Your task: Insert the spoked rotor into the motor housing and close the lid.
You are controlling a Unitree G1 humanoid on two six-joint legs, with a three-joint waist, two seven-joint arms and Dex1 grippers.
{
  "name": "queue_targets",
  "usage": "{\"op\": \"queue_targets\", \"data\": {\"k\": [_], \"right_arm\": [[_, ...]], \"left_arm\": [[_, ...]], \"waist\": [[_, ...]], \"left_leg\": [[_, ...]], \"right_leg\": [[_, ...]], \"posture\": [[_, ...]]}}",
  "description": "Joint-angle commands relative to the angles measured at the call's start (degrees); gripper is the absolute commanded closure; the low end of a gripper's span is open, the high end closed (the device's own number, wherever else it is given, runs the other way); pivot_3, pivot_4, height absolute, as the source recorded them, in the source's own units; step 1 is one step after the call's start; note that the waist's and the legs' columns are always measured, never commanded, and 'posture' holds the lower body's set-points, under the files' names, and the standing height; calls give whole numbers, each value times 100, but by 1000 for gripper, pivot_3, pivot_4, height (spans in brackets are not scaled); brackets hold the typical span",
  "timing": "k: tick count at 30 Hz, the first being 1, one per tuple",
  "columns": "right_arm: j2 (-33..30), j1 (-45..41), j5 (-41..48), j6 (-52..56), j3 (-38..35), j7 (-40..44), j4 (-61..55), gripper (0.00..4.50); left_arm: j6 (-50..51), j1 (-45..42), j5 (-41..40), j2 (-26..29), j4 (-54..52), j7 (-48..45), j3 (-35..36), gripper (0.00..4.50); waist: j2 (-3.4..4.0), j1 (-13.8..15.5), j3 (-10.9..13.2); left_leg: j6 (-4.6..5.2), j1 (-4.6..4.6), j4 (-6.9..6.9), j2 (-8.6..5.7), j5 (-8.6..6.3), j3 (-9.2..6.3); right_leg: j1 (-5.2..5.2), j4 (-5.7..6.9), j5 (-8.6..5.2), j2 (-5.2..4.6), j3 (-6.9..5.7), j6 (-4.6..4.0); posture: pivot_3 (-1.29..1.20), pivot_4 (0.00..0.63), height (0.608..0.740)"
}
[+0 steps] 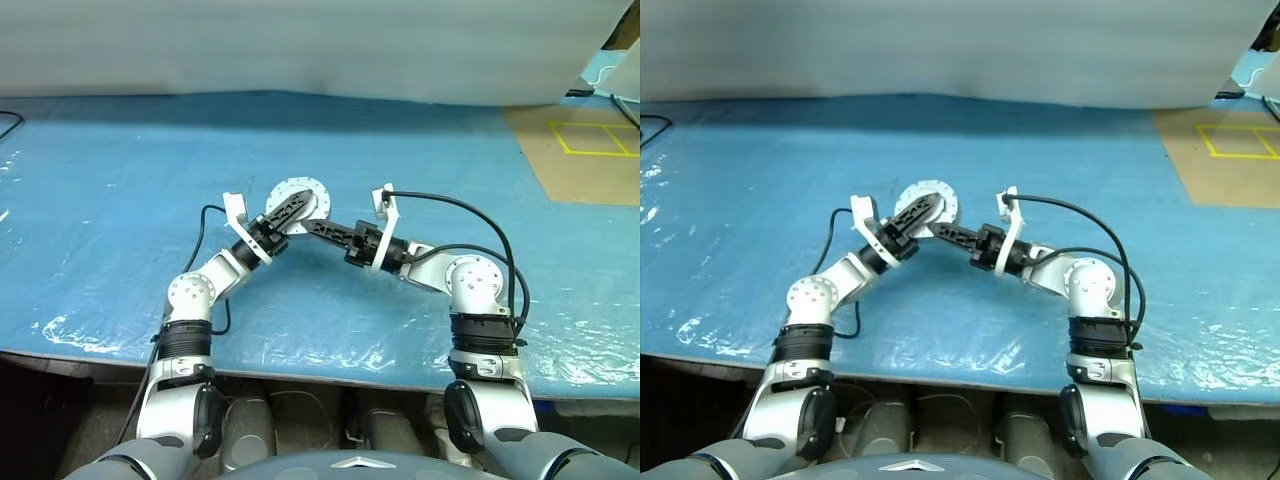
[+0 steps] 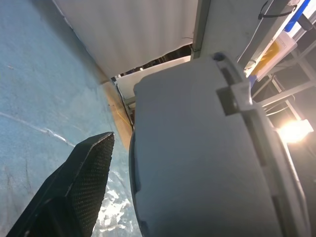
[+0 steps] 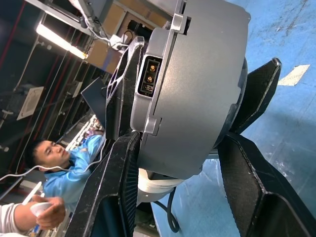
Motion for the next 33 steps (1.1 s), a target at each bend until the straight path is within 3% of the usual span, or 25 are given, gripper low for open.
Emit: {"op": "queue_targets", "data": {"k": [1,4,7,9,31,33], "right_arm": [[125,-186,336,-116,-23,182,-321,2480],[142,-176,341,-127,-15,153,-328,2480],[153,-196,326,-149,-31,129,-273,2480],[153,-210,313,-163,-33,128,-244,2480],[189,-234,-91,-562,173,112,-193,2480],[233,-249,-133,-665,152,105,-140,1931]], "left_arm": [[-170,33,200,5,24,90,11,29],[-289,82,289,-27,18,129,16,638],[-303,107,283,-32,-50,97,12,1518],[-229,105,229,-25,-127,69,-11,1789],[35,48,94,41,-300,216,-3,1849],[112,6,-26,94,-309,238,92,1849]], "waist": [[0,6,0],[0,8,0],[0,2,0],[0,5,0],[0,9,0],[0,9,0]], "left_leg": [[0,0,0,0,0,0],[0,-1,0,-2,0,0],[0,0,0,-2,0,1],[0,1,1,-2,0,2],[2,1,5,-8,1,4],[2,1,5,-8,1,4]], "right_leg": [[0,0,0,0,0,0],[0,1,0,-2,0,0],[0,3,0,-3,1,-1],[0,6,0,-4,1,-1],[0,10,0,-14,2,-1],[0,11,0,-13,2,-1]], "posture": [[0,150,740],[0,150,740],[0,150,740],[0,150,740],[0,150,740],[0,150,740]]}}
